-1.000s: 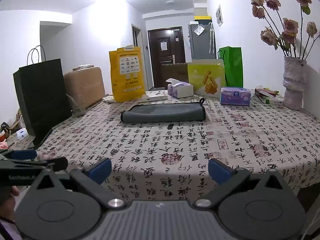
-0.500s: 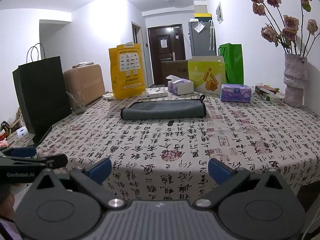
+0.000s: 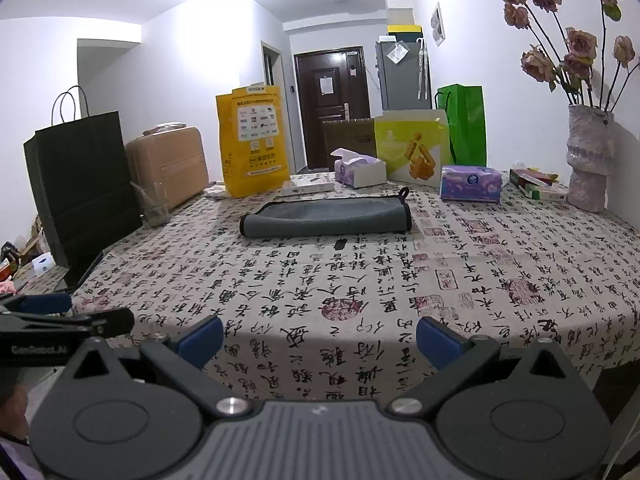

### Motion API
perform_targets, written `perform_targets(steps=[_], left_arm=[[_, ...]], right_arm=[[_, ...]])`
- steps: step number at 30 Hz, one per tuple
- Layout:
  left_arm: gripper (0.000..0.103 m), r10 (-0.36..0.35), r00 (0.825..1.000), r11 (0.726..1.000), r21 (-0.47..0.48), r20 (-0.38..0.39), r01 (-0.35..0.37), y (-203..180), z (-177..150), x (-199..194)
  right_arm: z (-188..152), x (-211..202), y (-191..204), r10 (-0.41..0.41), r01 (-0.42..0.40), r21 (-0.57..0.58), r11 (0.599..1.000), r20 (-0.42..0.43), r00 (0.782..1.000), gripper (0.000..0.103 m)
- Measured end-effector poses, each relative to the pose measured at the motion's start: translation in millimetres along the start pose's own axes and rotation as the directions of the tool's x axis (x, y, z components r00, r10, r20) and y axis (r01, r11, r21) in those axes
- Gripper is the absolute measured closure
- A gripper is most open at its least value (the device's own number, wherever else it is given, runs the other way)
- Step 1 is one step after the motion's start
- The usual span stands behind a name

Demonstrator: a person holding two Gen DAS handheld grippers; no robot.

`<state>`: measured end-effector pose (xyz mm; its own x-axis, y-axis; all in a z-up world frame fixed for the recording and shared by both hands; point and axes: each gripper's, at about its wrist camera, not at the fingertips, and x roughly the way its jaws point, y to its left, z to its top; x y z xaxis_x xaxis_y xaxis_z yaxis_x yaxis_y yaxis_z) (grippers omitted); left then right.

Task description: Fold towel

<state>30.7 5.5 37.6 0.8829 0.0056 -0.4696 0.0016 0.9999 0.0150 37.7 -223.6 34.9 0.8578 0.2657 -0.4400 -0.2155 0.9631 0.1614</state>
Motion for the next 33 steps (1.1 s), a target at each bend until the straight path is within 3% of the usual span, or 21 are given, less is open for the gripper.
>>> perform_targets(steps=[33], left_arm=[[0.0, 0.0, 1.0, 1.0, -0.001, -0.007, 0.0, 0.2, 0.3, 0.6]], right_arm=[[0.3, 0.9, 0.4, -0.004, 0.004, 0.003, 1.0, -0.003, 1.0, 0.0]])
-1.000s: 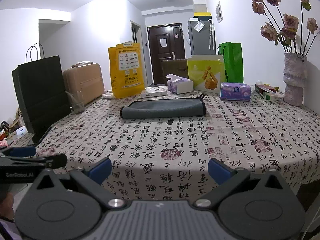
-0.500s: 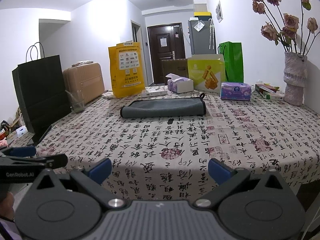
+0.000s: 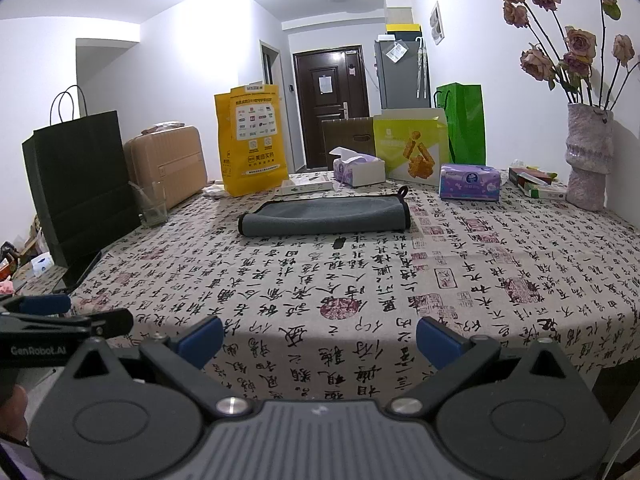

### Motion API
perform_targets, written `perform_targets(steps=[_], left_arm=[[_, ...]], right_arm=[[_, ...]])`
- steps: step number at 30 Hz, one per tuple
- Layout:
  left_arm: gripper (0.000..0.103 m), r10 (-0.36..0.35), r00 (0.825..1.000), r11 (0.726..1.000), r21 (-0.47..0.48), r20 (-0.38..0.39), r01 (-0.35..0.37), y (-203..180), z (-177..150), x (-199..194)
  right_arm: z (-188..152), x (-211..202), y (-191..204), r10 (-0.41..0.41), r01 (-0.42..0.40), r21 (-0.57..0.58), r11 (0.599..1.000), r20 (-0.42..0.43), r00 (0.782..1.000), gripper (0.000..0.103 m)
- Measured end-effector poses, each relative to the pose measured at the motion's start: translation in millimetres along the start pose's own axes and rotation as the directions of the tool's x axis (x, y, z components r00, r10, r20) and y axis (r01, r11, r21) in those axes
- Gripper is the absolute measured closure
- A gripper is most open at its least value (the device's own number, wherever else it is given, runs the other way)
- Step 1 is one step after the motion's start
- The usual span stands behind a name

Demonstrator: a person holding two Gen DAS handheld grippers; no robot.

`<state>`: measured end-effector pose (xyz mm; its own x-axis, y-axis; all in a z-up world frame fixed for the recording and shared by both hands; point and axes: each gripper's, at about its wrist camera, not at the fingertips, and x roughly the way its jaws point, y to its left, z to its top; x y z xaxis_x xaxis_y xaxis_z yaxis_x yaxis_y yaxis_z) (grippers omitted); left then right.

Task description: Fold towel

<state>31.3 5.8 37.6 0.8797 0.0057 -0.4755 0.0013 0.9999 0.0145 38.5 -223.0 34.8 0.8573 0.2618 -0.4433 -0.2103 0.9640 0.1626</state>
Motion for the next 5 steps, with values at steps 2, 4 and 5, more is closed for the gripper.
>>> perform_targets(steps=[2, 4, 5], left_arm=[[0.0, 0.0, 1.0, 1.0, 0.0, 0.0, 0.0, 0.0, 0.0, 0.0], [0.0, -0.001, 1.0, 1.0, 0.0, 0.001, 0.001, 0.0, 0.0, -0.1], [0.0, -0.001, 1.0, 1.0, 0.001, 0.001, 0.001, 0.0, 0.1, -0.3]], right_arm=[[0.2, 0.3, 0.0, 0.0, 0.0, 0.0, 1.0, 0.0, 1.0, 0.0], [0.2, 0.3, 0.2, 0.0, 0.0, 0.0, 1.0, 0.0, 1.0, 0.0], [0.1, 0.3, 0.2, 0.0, 0.0, 0.001, 1.0, 0.0, 1.0, 0.0]])
